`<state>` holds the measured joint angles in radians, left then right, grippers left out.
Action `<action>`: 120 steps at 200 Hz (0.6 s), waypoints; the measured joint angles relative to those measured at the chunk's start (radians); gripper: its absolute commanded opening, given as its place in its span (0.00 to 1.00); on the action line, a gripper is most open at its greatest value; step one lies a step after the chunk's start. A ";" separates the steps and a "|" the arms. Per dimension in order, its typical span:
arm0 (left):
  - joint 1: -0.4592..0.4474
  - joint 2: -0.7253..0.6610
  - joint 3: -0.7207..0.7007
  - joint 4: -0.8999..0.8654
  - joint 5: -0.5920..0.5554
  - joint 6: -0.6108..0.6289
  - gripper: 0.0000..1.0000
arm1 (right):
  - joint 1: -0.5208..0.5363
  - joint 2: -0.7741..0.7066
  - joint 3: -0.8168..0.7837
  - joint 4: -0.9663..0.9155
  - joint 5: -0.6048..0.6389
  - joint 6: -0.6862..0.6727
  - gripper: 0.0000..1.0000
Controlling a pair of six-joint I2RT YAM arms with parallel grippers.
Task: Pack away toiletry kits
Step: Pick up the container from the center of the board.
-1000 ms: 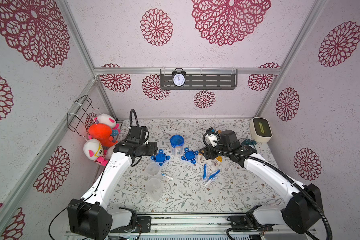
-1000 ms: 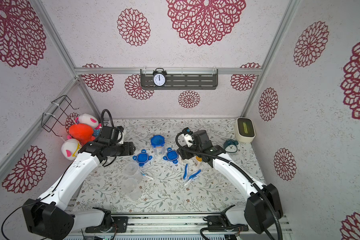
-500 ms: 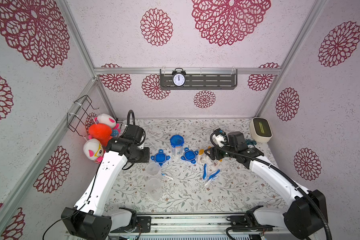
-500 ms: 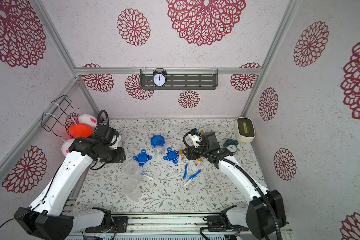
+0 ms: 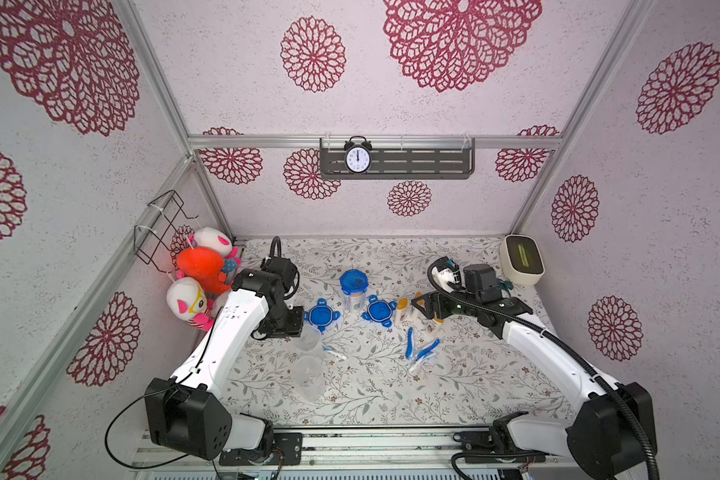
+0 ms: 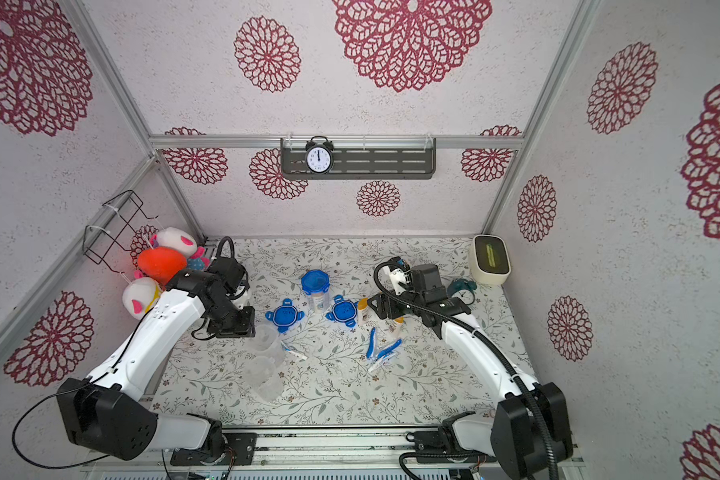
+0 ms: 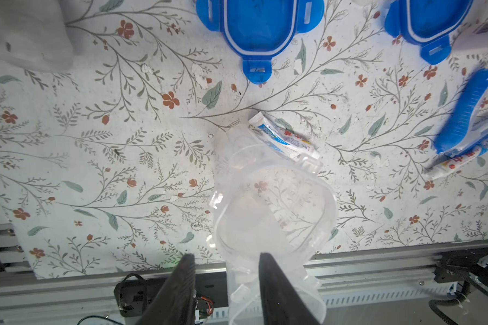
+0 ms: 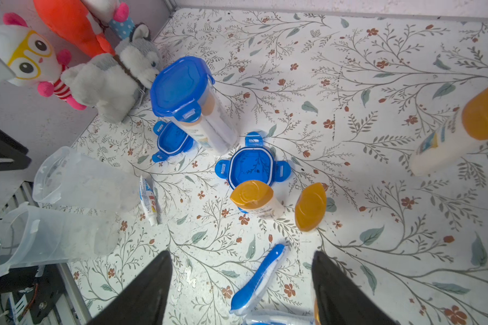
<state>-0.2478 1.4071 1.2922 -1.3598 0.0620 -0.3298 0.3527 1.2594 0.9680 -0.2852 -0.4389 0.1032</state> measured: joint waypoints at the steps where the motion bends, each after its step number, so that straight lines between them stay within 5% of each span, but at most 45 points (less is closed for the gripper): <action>1: 0.000 0.000 -0.002 0.001 0.000 0.000 0.41 | 0.000 0.000 0.000 0.000 -0.001 0.002 0.79; 51: -0.001 0.017 -0.079 0.089 0.000 -0.013 0.38 | -0.002 0.011 -0.013 -0.003 -0.152 0.146 0.76; 120: -0.042 0.060 -0.095 0.149 -0.008 -0.002 0.17 | -0.002 0.012 -0.030 -0.056 -0.238 0.187 0.77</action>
<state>-0.2893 1.4670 1.1973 -1.2106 0.0544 -0.3317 0.3504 1.2713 0.9382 -0.3412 -0.6769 0.2905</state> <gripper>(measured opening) 0.208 0.766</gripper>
